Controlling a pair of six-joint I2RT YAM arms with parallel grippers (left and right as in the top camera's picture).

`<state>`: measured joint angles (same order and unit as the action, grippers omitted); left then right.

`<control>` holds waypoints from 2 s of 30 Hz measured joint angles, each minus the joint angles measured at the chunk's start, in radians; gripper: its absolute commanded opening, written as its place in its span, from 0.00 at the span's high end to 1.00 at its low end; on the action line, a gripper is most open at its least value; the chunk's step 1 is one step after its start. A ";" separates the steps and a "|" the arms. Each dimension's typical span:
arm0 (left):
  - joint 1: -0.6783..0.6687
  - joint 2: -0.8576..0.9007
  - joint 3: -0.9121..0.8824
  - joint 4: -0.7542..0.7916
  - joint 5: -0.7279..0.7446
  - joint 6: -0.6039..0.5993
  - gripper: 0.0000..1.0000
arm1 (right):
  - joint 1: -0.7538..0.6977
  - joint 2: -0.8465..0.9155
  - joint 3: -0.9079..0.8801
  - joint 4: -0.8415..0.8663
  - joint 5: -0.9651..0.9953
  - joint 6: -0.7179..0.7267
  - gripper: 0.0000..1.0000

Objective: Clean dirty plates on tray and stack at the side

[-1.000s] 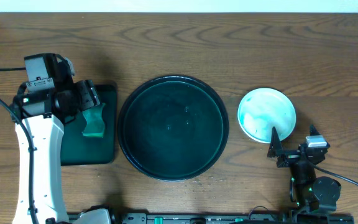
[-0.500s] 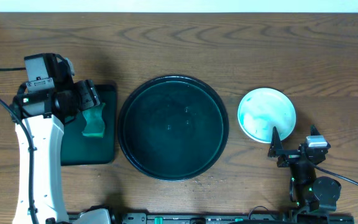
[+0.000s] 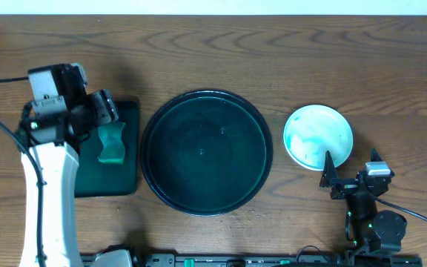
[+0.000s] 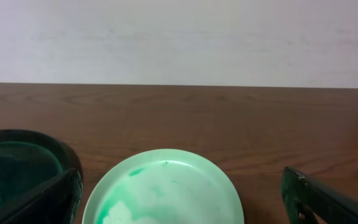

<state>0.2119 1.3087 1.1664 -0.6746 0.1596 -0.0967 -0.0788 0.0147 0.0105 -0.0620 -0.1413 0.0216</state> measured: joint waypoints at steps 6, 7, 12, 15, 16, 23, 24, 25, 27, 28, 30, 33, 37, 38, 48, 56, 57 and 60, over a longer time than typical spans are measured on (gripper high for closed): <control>-0.061 -0.240 -0.249 0.309 0.001 0.027 0.24 | 0.000 0.000 0.000 0.000 0.000 0.000 0.01; -0.069 -0.292 -0.296 0.347 0.003 0.030 0.24 | 0.000 0.000 0.000 0.000 0.000 0.000 0.01; -0.088 -0.521 -0.526 0.523 0.003 0.043 0.23 | 0.000 0.000 -0.001 0.000 0.000 0.000 0.01; -0.106 -0.649 -0.684 0.633 0.003 0.047 0.24 | 0.000 0.000 0.000 0.000 0.001 0.000 0.01; -0.111 -0.688 -0.733 0.668 0.003 0.047 0.24 | 0.000 0.000 -0.001 0.000 0.001 0.000 0.01; -0.117 -0.912 -0.986 0.817 0.003 0.106 0.23 | 0.003 0.000 -0.001 0.000 0.001 0.000 0.01; -0.117 -0.941 -1.014 0.825 0.003 0.123 0.23 | 0.003 0.000 -0.001 0.000 0.001 0.000 0.01; -0.117 -0.962 -1.031 0.829 0.002 0.132 0.23 | 0.003 0.000 -0.001 0.000 0.001 0.000 0.01; -0.118 -1.006 -1.062 0.832 -0.001 0.149 0.23 | 0.003 0.000 -0.001 0.000 0.001 0.000 0.01; -0.118 -1.025 -1.073 0.832 -0.003 0.154 0.23 | 0.003 0.000 -0.001 0.000 0.001 0.000 0.01; -0.120 -1.064 -1.089 0.832 -0.012 0.163 0.23 | 0.003 0.000 -0.001 0.000 0.001 0.000 0.01; -0.130 -1.107 -1.097 0.814 -0.034 0.173 0.23 | 0.003 0.000 -0.001 0.000 0.001 0.000 0.01; -0.153 -1.162 -1.119 0.797 -0.066 0.183 0.23 | 0.003 0.000 -0.001 0.000 0.001 0.000 0.01; -0.158 -1.175 -1.128 0.797 -0.069 0.185 0.23 | 0.003 0.000 -0.001 0.000 0.001 0.000 0.01; -0.164 -1.283 -1.153 0.654 -0.096 0.203 0.23 | 0.003 -0.002 -0.001 0.000 0.001 0.000 0.01; -0.164 -1.297 -1.152 0.652 -0.099 0.203 0.23 | 0.003 -0.002 -0.001 0.000 0.001 0.000 0.01; -0.164 -1.297 -1.152 0.652 -0.099 0.203 0.23 | 0.003 -0.002 -0.001 0.000 0.001 0.000 0.01; -0.164 -1.297 -1.152 0.652 -0.099 0.203 0.23 | 0.003 -0.002 -0.001 0.000 0.001 0.000 0.01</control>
<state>0.0483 0.0113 0.0139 -0.0223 0.0605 0.1062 -0.0753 0.0128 0.0097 -0.0620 -0.1406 0.0216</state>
